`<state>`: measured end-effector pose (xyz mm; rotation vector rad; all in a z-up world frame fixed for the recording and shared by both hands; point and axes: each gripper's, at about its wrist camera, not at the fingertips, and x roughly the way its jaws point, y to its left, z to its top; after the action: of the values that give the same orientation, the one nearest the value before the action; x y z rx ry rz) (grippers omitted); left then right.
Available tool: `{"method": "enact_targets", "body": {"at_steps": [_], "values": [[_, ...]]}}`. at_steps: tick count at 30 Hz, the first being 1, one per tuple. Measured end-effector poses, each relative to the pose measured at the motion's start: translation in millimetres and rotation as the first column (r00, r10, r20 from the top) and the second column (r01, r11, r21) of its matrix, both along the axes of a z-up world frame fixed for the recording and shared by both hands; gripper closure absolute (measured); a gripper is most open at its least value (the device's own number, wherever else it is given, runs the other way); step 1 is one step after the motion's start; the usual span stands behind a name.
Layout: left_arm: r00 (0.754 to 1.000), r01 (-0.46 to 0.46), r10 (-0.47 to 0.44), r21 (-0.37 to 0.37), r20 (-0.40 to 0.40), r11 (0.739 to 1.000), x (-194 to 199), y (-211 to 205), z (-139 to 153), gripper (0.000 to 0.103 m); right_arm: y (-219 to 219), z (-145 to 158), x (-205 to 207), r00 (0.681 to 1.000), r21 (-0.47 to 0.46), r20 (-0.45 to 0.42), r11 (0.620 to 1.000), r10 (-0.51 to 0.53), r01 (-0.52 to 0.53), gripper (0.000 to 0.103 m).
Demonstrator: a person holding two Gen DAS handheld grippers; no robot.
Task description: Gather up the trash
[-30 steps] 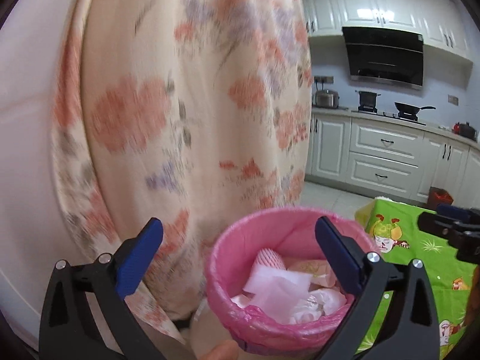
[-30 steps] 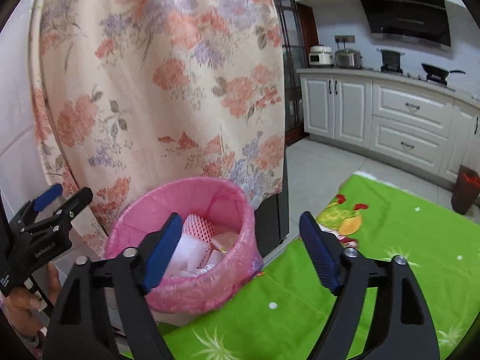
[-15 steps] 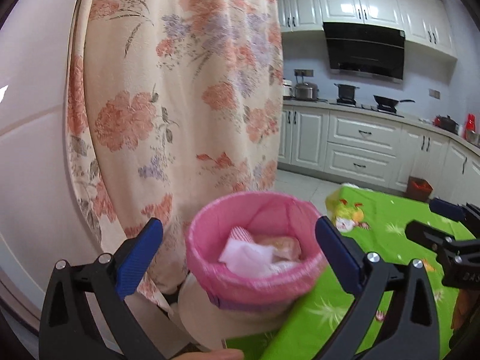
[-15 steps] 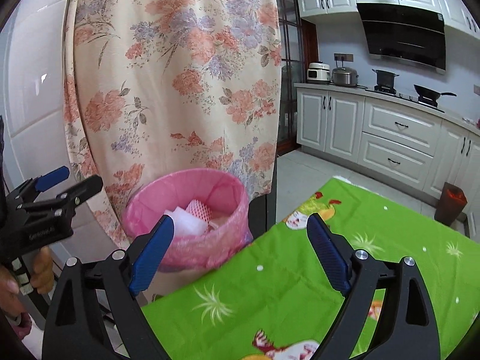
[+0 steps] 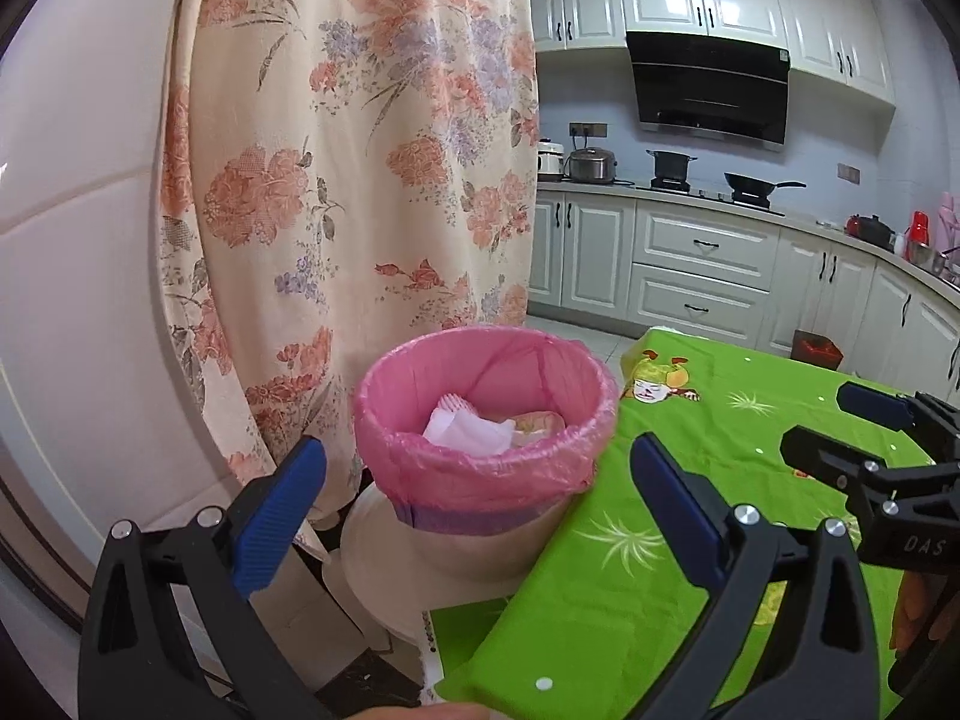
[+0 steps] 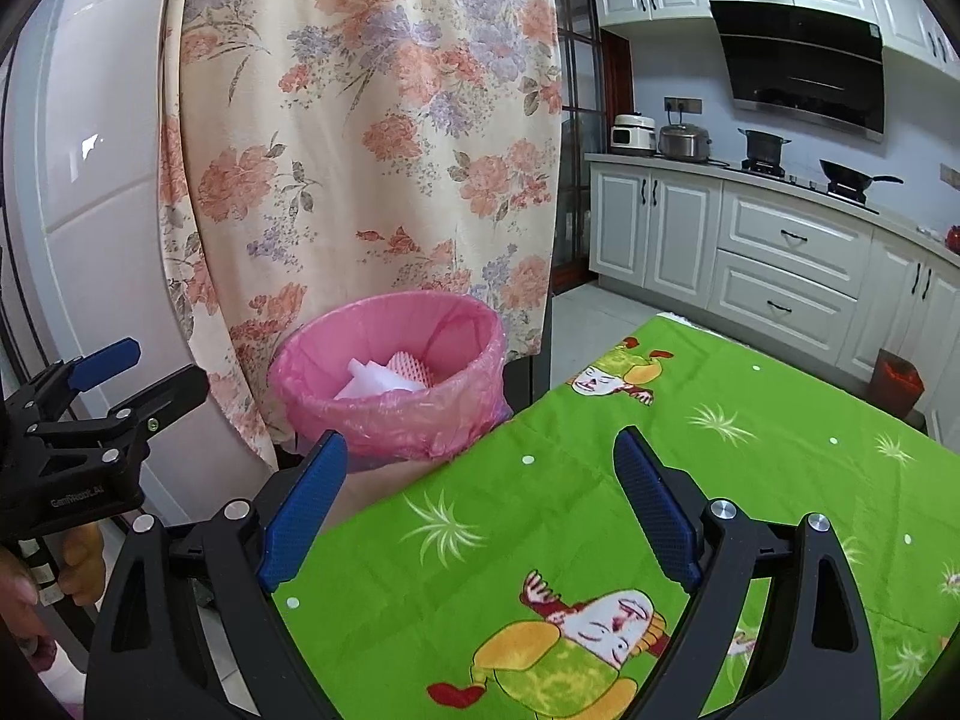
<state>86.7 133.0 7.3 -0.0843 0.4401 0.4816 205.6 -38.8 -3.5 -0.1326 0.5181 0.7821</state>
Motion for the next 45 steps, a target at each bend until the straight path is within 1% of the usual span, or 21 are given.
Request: {"method": "enact_targets", "body": {"at_steps": [6, 11, 22, 29, 45], "values": [[1.000, 0.018, -0.018, 0.002, 0.001, 1.000, -9.1, -7.7, 1.6, 0.005, -10.3, -2.8, -2.8, 1.000, 0.009, -0.007, 0.999, -0.030, 0.030, 0.019], [1.000, 0.025, -0.025, 0.032, 0.012, 0.999, -9.7, -16.1, 5.1, 0.005, -12.1, -2.3, -7.0, 1.000, 0.014, -0.001, 0.999, -0.029, 0.029, 0.019], [1.000, 0.026, -0.026, 0.032, 0.015, 0.999, -11.6, -15.9, 4.6, 0.005, -12.3, -1.6, -9.9, 1.000, 0.011, 0.002, 1.000, -0.025, 0.025, 0.019], [1.000, 0.020, -0.021, 0.028, 0.012, 0.999, -15.5, -12.9, 1.8, 0.005, -6.5, -1.7, -13.7, 1.000, -0.014, 0.019, 1.000, -0.014, 0.015, 0.019], [1.000, 0.024, -0.024, 0.029, 0.016, 0.999, -18.3, -13.6, 2.4, 0.005, -5.1, -1.8, -15.3, 1.000, -0.014, 0.015, 1.000, -0.014, 0.014, 0.019]]}}
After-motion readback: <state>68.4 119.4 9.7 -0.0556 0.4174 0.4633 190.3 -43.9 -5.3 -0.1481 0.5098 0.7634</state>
